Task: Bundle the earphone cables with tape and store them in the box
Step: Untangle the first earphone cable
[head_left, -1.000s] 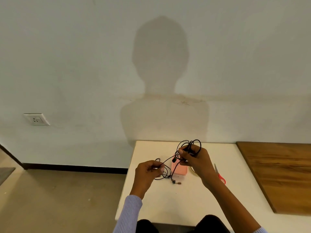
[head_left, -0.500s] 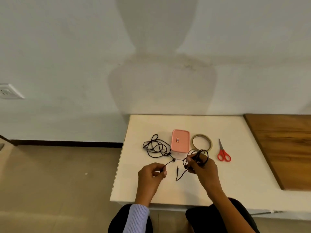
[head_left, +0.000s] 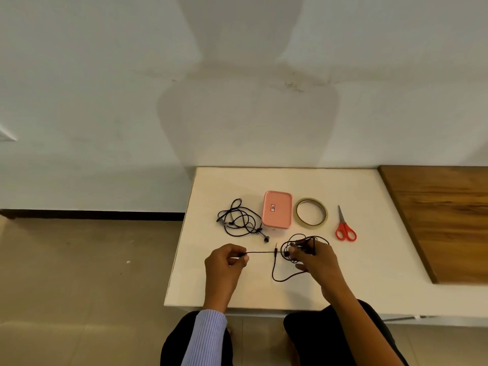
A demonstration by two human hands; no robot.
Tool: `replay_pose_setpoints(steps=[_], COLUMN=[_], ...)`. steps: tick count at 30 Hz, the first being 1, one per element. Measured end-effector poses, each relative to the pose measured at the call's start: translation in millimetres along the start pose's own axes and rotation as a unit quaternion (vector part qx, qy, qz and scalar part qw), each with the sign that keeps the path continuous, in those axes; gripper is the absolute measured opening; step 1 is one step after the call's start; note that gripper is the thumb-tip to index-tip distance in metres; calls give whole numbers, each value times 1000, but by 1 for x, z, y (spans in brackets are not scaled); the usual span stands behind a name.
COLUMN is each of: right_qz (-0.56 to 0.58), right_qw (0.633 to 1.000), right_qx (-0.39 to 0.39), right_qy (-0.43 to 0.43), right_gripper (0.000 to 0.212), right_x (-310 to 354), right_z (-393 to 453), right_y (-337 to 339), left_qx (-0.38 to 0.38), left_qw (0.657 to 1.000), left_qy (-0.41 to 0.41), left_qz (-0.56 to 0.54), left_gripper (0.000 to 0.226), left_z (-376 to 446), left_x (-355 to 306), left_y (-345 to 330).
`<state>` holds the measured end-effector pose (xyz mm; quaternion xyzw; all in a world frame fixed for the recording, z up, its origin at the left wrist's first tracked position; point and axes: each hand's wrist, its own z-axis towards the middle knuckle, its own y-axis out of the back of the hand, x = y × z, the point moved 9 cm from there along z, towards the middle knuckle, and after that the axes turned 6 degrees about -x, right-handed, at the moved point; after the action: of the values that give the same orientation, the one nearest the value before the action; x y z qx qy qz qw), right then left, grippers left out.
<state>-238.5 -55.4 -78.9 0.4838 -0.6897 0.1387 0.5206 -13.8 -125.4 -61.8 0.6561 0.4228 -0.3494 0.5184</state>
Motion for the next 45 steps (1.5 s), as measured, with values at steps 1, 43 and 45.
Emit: replay_pose_setpoints(steps=[1,43,45], right_qz=[-11,-310,-221], right_qw=[1000,932,955], right_qx=[-5,19,-18], right_qy=[-3,188,195], right_gripper=[17,15,14], right_x=[-1,15,29], right_z=[0,-31,-29], right_y=[1,-44,-33], left_qx=[-4,112,127], left_qw=[1000,980,979], left_qy=[2,-128,-133], left_qz=[-1,103,83], left_gripper=[12,52,54], left_z=[0,-12,-14], left_x=[0,-31,-37], left_y=[0,-49,-50])
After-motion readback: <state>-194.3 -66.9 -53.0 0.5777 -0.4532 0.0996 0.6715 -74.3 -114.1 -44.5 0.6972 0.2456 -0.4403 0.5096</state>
